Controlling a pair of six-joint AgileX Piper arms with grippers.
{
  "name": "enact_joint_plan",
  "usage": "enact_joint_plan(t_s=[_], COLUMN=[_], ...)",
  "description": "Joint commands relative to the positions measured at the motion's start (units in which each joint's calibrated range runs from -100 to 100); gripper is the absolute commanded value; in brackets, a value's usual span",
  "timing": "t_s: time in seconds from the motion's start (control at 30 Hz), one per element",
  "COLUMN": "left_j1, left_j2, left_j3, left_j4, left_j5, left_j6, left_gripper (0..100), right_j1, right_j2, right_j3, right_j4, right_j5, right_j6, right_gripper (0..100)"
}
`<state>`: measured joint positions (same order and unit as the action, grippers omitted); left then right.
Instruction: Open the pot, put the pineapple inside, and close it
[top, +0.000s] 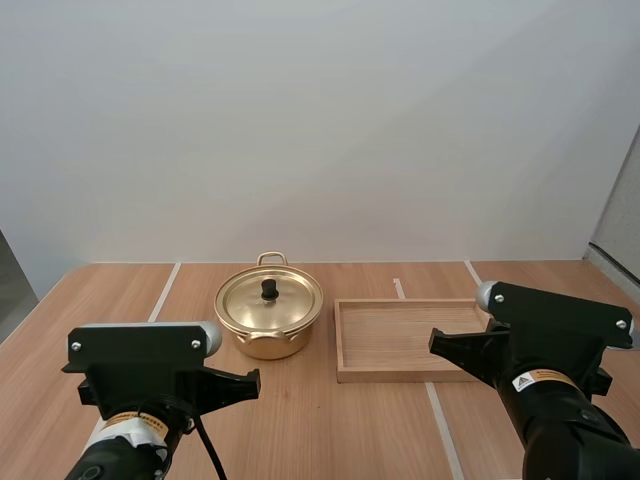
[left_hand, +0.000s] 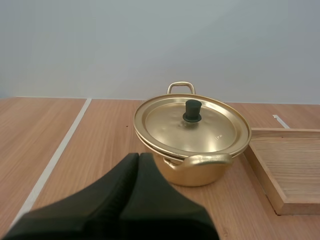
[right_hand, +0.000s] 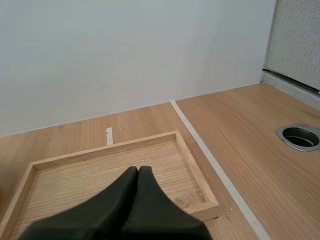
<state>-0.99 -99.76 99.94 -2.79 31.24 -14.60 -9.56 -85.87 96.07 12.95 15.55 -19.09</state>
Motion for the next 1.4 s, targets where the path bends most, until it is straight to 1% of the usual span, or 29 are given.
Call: enact_joint_plan(t_s=[0.0, 0.17, 0.23, 0.37, 0.47, 0.6, 0.7, 0.8, 1.07, 1.13, 1.3, 1.37], left_j1=[-0.29, -0.29, -0.29, -0.29, -0.29, -0.29, -0.29, -0.29, -0.29, -0.29, -0.29, -0.29], left_j2=[-0.2, -0.2, -0.2, -0.2, -0.2, -0.2, -0.2, -0.2, -0.2, -0.2, -0.2, -0.2], left_j3=[0.1, 0.1, 0.1, 0.1, 0.1, 0.1, 0.1, 0.1, 0.1, 0.1, 0.1, 0.1], left_j4=[0.3, 0.3, 0.3, 0.3, 0.3, 0.3, 0.3, 0.3, 0.3, 0.3, 0.3, 0.3], left_j5=[-0.6, -0.6, -0.6, -0.6, -0.6, -0.6, -0.6, -0.6, -0.6, -0.6, -0.6, -0.6], left_j6=[-0.6, -0.6, -0.6, -0.6, -0.5, -0.5, -0.5, -0.5, -0.5, -0.5, -0.5, -0.5], left_gripper=[0, 0, 0, 0, 0, 0, 0, 0, 0, 0, 0, 0], right_j1=[0.0, 0.0, 0.7, 3.9, 7.1, 11.2, 12.9, 13.6, 13.6, 13.6, 13.6, 13.6], right_j2=[-0.4, -0.4, -1.2, -7.5, -14.1, -14.1, -14.1, -14.1, -14.1, -14.1, -14.1, -14.1], right_j3=[-0.2, -0.2, -0.2, -0.2, -0.2, -0.2, -0.2, -0.2, -0.2, -0.2, 1.1, 3.6], right_j4=[-0.3, -0.3, -0.4, -0.4, -0.4, 0.1, 0.2, 0.3, 0.1, -1.6, -10.2, -10.2], right_j5=[-0.2, -0.2, -0.2, -0.2, -0.2, -2.9, -2.0, -1.7, -1.7, 0.0, 10.7, 10.7], right_j6=[0.0, 0.0, 0.0, 0.0, 0.0, 0.1, 0.1, 0.1, 0.1, 0.1, 0.1, 0.2], right_gripper=[0, 0, 0, 0, 0, 0, 0, 0, 0, 0, 0, 0])
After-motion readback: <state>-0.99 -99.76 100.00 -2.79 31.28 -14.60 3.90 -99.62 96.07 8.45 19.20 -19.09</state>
